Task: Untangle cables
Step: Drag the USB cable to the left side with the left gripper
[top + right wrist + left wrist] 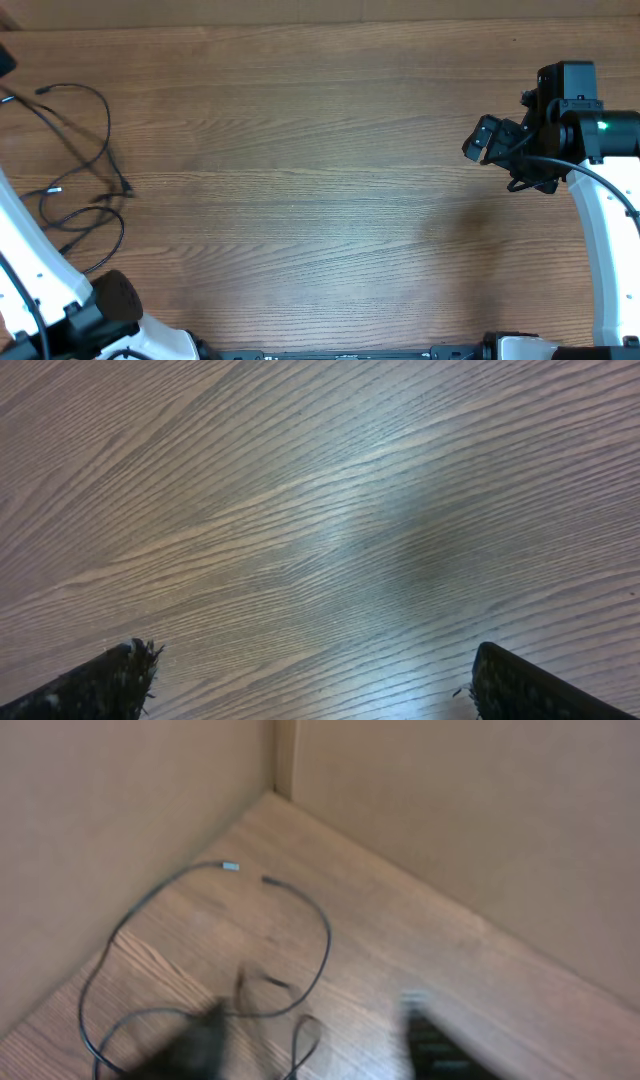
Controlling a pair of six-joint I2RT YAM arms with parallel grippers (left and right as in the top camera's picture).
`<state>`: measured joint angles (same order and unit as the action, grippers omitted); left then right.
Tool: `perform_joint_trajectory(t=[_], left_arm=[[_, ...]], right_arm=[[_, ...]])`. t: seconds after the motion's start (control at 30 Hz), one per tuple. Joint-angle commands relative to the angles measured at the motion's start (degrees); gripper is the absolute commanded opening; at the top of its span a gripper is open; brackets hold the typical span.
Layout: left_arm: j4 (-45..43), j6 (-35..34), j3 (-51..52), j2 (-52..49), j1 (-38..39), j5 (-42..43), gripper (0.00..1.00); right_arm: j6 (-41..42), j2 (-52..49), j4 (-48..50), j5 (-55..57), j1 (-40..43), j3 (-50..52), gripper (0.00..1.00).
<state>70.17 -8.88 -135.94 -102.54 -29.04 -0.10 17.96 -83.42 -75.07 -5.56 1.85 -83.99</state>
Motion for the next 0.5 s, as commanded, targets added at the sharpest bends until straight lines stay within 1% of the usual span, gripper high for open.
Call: perform_joint_trajectory(t=[0.0, 0.27, 0.47], left_arm=[[-0.11, -0.17, 1.29, -2.86, -0.2, -0.92, 1.0], [0.15, -1.07, 1.46, -4.09, -0.17, 0.26, 1.0], [0.66, -1.42, 1.42, -0.66, 0.5, 6.67, 1.0]], right_arm=[[-0.02, 0.37, 0.22, -0.09, 0.15, 0.04, 1.0], [-0.02, 0.37, 0.22, -0.09, 0.15, 0.04, 1.0], [-0.02, 0.37, 0.22, -0.09, 0.15, 0.04, 1.0]])
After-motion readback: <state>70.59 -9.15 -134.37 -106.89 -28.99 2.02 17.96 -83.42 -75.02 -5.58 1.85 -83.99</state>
